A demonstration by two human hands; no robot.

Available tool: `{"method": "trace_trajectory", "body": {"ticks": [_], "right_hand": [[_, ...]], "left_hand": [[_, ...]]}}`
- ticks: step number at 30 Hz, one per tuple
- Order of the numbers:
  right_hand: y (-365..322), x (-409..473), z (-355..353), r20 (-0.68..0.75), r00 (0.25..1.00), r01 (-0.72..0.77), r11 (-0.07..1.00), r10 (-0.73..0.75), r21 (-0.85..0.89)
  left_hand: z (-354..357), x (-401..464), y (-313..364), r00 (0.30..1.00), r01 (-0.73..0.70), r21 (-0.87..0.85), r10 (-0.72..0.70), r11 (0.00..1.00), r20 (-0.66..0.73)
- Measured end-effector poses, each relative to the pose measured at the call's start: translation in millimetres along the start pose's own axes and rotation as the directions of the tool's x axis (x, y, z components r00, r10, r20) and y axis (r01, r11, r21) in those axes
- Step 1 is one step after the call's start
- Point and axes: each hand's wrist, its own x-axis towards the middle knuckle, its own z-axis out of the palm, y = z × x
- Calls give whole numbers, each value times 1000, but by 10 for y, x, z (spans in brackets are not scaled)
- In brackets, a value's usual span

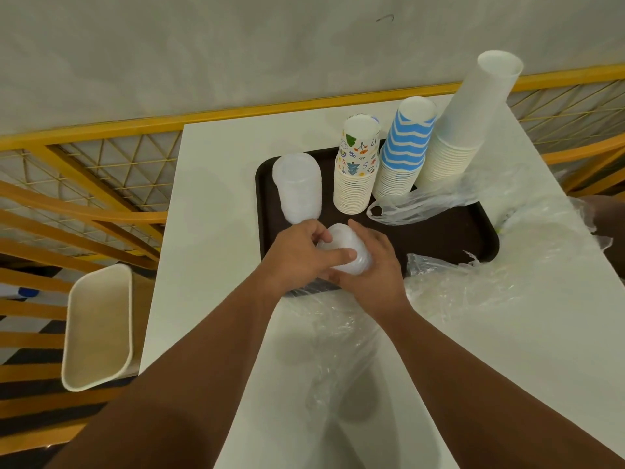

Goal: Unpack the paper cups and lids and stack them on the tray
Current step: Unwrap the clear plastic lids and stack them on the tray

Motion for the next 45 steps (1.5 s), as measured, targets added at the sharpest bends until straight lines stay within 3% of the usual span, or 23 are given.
{"method": "trace_trajectory", "body": {"ticks": [11, 14, 20, 25, 33, 45], "right_hand": [[-33, 9, -44, 25, 1000, -3, 1000, 3, -4], [-26, -11, -68, 10, 1000, 0, 998, -1, 61], [-25, -31, -84, 3, 1000, -20, 997, 20, 69], [-29, -7, -89, -2, 1000, -29, 998, 30, 54], [8, -37, -98, -14, 1000, -27, 999, 28, 43], [-8, -20, -113, 1, 1000, -23, 1000, 23, 8]], "left_hand": [[-41, 32, -47, 1000, 15, -129, -16, 992, -12], [-90, 0, -12, 997, -8, -138, -3, 990, -79], [-359, -97, 189, 956, -121, 0, 117, 993, -269], [-718, 77, 373, 879, -239, 159, 283, 958, -384], [-856, 633, 374, 934, -179, 384, 280, 906, -224], [-783, 780, 261, 943, -206, 461, 300, 863, -141]]}}
